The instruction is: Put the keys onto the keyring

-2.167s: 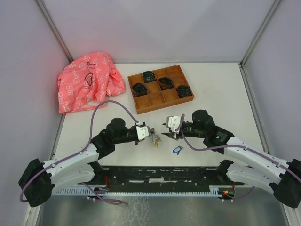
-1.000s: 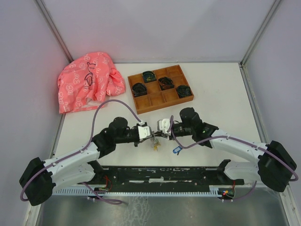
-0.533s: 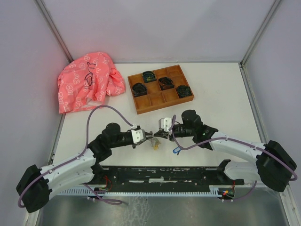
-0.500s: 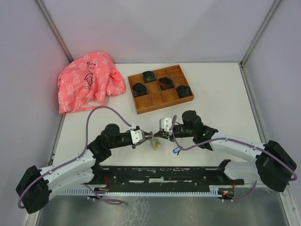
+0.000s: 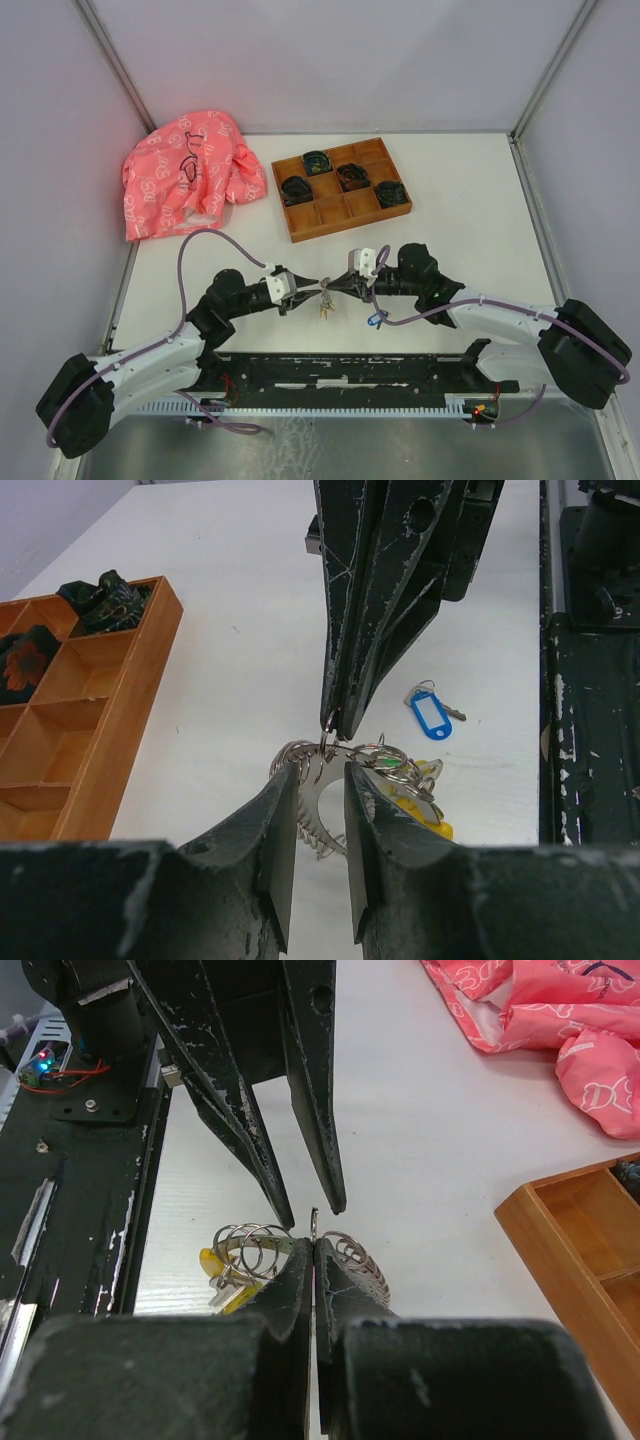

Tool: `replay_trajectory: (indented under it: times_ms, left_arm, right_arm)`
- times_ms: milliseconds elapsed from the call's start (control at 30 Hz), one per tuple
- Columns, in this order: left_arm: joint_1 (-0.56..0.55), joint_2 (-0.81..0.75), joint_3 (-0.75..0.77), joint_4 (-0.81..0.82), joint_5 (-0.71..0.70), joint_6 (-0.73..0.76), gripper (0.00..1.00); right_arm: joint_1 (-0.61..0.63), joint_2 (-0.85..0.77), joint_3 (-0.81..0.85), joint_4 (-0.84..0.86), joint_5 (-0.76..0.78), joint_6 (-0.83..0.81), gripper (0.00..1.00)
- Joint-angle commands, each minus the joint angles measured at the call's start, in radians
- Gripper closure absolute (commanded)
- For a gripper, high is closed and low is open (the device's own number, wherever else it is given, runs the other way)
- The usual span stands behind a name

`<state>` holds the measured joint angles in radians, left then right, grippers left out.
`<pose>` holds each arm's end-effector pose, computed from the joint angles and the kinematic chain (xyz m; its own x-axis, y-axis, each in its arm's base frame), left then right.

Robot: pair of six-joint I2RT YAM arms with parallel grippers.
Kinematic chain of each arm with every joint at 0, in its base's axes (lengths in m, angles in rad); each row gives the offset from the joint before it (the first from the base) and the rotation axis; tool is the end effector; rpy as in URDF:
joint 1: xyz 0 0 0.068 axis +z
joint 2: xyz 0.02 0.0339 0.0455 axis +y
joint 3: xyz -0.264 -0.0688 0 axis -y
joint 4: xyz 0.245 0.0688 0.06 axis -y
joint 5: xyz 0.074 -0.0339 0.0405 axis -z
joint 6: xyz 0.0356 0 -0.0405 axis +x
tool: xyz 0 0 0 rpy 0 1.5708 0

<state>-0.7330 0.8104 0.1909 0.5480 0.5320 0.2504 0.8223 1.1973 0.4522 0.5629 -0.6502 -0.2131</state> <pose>0.1193 -0.1317 0.2039 0.1846 0.1211 -0.9753 0.9361 0.2807 0.2121 0.1510 0.1942 0.2187 0.0885 -0.1521 -0.9844 -0.9921 0.0750 -0.1008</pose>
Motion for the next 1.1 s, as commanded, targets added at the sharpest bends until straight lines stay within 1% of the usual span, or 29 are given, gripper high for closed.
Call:
replay_trajectory:
  times_ms: [0, 167, 533, 800, 1067]
  left_arm:
    - [0.007, 0.011, -0.002, 0.121, 0.039, -0.048, 0.68]
    - [0.011, 0.024, 0.004, 0.125, 0.042, -0.048, 0.68]
    - [0.017, 0.054, 0.016, 0.129, 0.078, -0.048, 0.76]
    - [0.025, 0.021, 0.009, 0.13, 0.078, -0.055, 0.76]
    - [0.026, 0.041, 0.017, 0.139, 0.114, -0.063, 0.76]
  right_arm:
    - [-0.003, -0.025, -0.006, 0.124, -0.008, 0.039, 0.99]
    - [-0.005, -0.021, -0.012, 0.147, -0.019, 0.049, 0.99]
    - [-0.005, -0.006, -0.006, 0.151, -0.066, 0.049, 0.99]
    - [-0.005, -0.005, -0.002, 0.12, -0.096, 0.024, 0.99]
    - [-0.005, 0.007, 0.009, 0.104, -0.112, 0.015, 0.99]
